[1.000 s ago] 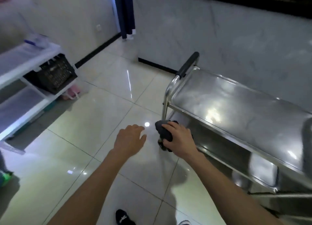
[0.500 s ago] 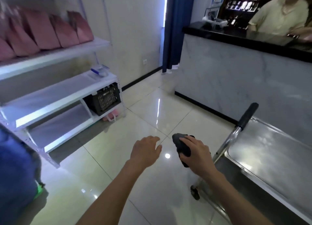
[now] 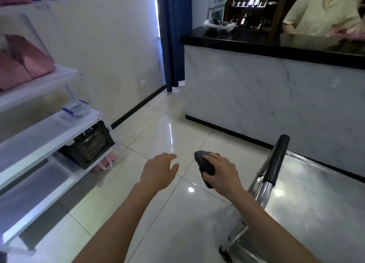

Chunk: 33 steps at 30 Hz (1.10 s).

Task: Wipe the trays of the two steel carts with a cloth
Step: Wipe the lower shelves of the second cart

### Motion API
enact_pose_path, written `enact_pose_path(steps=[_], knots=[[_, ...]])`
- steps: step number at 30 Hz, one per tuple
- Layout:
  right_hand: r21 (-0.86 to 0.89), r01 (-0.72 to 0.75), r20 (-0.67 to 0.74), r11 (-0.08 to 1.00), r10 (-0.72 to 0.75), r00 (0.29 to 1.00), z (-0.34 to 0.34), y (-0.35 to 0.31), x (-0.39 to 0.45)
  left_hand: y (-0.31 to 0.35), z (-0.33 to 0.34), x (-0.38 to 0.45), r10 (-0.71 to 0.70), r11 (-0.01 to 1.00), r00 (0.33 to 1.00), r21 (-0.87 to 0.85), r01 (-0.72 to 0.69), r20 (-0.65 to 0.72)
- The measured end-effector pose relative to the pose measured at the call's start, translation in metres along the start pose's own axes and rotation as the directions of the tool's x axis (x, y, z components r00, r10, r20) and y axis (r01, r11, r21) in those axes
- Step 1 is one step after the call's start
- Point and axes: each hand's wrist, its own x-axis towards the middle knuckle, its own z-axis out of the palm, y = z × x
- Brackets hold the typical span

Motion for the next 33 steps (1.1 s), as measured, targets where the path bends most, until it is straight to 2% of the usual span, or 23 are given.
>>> enact_pose_path(steps=[11,18,25,33], knots=[[-0.031,-0.169,-0.039,0.985,0.168,0.985,-0.015,0.089,0.137,0.036,0.022,0.197,0.164,0.986,0.982,-0.05,-0.16,0.096],[-0.041,-0.329,-0.154,0.943,0.319,0.935,-0.033,0.124,0.236,0.055,0.029,0.349,0.318,0.947,0.938,-0.086,-0.309,0.14],[-0.013,-0.485,-0.193,0.874,0.474,0.859,-0.059,0.179,0.291,0.131,0.049,0.466,0.49,0.871,0.853,-0.11,-0.478,0.177],[0.099,-0.574,-0.293,0.813,0.575,0.764,-0.117,0.296,0.347,0.257,0.085,0.572,0.618,0.783,0.741,-0.12,-0.61,0.263]])
